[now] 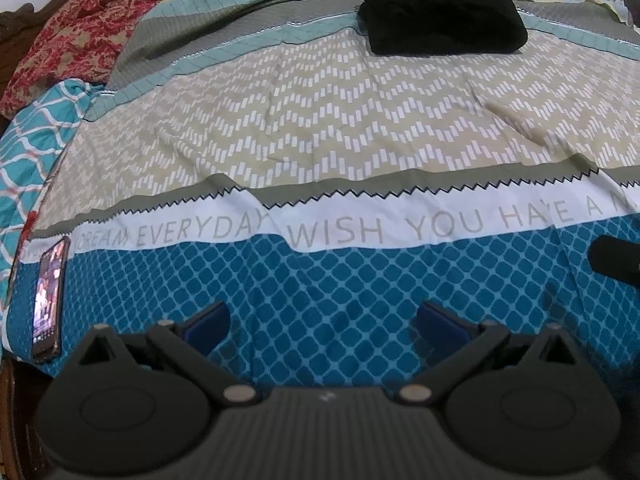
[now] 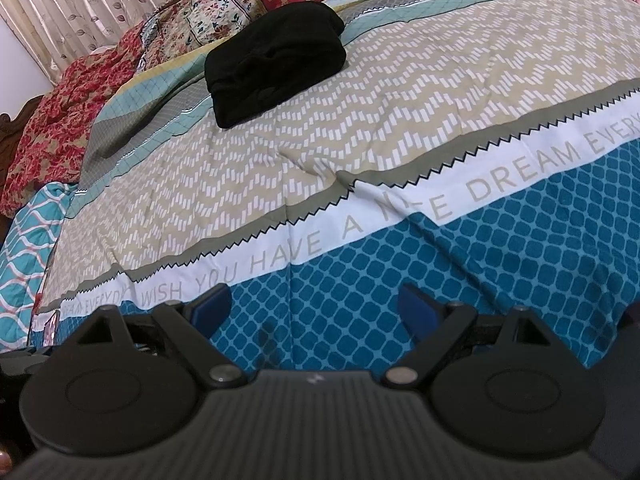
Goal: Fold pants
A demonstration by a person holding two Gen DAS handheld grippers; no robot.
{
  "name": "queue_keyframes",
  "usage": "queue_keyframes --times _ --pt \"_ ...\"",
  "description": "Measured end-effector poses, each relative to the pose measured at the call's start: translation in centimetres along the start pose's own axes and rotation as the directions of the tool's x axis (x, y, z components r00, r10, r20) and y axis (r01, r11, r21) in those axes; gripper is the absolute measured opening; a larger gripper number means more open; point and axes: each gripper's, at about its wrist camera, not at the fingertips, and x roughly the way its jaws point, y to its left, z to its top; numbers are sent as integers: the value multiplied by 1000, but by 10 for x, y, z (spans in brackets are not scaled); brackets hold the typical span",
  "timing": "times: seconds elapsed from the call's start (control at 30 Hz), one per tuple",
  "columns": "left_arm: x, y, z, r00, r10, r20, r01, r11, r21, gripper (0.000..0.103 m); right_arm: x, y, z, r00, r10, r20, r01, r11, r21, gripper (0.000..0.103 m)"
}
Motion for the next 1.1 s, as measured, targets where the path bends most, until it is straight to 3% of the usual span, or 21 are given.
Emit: queue_keyframes --times 0.3,1.1 --pt "4 0 -1 999 -31 -25 31 999 -8 103 0 0 0 1000 0 0 0 1000 0 92" --pt "7 0 -3 998 -35 -44 34 999 -8 103 2 1 -3 1000 -2 -3 2 1000 6 92"
